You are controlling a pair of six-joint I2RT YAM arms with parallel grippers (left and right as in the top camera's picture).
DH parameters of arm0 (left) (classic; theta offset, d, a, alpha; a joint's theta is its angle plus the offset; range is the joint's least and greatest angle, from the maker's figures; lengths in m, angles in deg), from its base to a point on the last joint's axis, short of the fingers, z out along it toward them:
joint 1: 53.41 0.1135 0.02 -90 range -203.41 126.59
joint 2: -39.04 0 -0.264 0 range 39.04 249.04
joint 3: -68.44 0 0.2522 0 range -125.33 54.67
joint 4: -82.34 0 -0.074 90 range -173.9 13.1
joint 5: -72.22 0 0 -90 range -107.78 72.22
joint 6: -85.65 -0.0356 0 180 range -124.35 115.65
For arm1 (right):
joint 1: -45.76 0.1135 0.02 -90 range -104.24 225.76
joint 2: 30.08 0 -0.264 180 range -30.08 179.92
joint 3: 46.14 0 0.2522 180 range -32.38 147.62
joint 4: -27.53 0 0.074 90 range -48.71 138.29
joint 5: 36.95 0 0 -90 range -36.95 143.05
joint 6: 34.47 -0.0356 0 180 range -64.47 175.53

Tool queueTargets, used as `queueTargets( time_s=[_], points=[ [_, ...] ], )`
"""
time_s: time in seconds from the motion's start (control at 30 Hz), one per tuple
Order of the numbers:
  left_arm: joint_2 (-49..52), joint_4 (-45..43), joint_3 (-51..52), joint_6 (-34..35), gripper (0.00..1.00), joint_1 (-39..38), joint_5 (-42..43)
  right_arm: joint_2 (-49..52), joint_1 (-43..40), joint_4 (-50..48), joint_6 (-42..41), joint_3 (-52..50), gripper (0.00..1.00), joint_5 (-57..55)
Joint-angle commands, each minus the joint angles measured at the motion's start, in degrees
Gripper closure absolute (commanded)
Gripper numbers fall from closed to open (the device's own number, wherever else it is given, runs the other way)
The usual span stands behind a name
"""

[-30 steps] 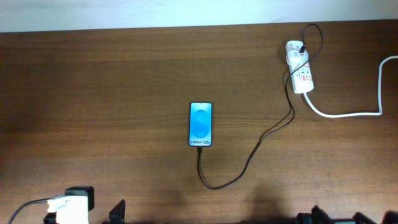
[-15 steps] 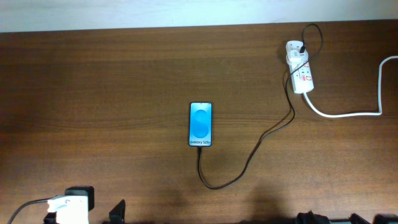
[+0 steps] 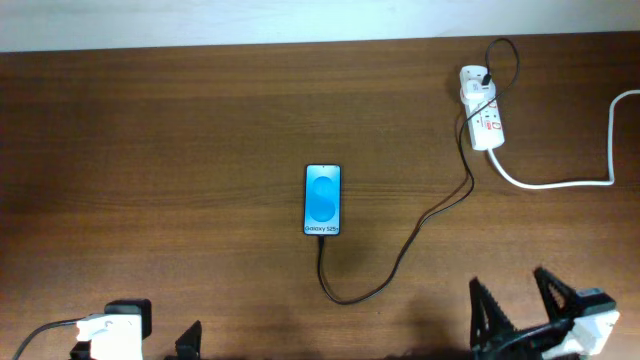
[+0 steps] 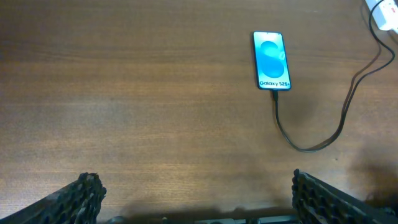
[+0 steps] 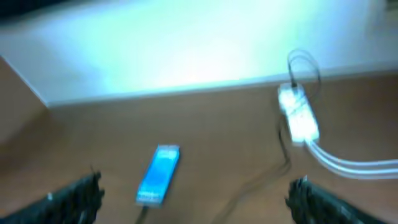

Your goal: Plug charger to phone and switch on socket

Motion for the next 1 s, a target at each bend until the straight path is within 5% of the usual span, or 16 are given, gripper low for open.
queueTargets(
  time_s=[0.0,0.47,0.97],
  points=[
    [-0.3,0.1,0.1,-0.3,0.01,0.0,-0.2,-4.8,1.9,-11.0,-0.6,-9.9,0.02,1.6],
    [-0.3,0.1,0.1,-0.3,0.01,0.0,-0.2,-6.3,6.7,-53.7,-3.0,-37.4,0.02,-0.6],
    [-0.3,0.1,0.1,-0.3,0.01,0.0,-0.2,-6.3,6.7,-63.5,-3.0,-44.5,0.02,-8.6]
  ],
)
